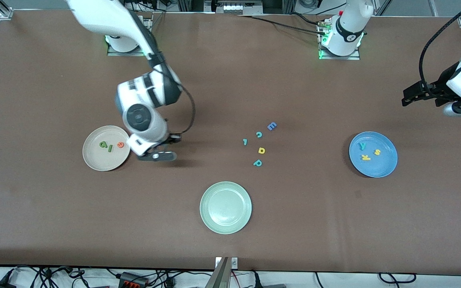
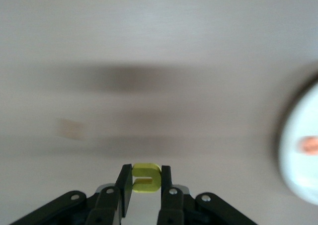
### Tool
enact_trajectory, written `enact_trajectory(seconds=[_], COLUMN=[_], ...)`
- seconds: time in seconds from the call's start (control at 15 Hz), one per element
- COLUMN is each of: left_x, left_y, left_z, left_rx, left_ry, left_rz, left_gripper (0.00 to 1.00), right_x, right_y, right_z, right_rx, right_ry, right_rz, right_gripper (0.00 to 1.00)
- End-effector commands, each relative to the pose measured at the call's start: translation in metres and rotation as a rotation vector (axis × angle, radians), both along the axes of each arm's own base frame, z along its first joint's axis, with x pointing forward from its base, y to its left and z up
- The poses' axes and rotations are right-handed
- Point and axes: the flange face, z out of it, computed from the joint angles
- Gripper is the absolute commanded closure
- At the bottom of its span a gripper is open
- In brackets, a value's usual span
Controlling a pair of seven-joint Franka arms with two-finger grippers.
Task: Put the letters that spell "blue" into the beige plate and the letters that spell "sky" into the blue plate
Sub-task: 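Lower the yellow u into the beige plate and open the right gripper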
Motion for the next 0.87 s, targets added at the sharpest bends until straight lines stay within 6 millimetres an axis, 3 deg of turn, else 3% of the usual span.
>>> enact_trajectory(seconds=[0.0,0.33,0.53,0.67,0.8], left_x=[0.001,0.003,0.005,0.006,0.006], left_y=[-0.002,-0.01,-0.012,-0.011,-0.013], left_z=[0.007,0.008,0.007,0.008,0.008], left_rx=[0.007,0.007,0.004,0.001,-0.017], left_ry=[0.001,-0.011,-0.02,-0.027,-0.031], left_rz=[-0.008,-0.023,-0.026,-0.024,-0.021], left_gripper=[0.0,0.0,0.0,0.0,0.0], right_x=[0.011,0.018,0.011,0.004,0.003], right_y=[-0.086,-0.192,-0.213,-0.22,-0.225], right_z=[0.003,-0.02,-0.034,-0.045,-0.047], right_rx=[0.014,0.06,0.071,0.07,0.076], right_ry=[0.095,0.16,0.182,0.179,0.176], right_rz=[0.064,0.09,0.097,0.085,0.071], right_gripper=[0.86,0.86,0.83,0.71,0.0])
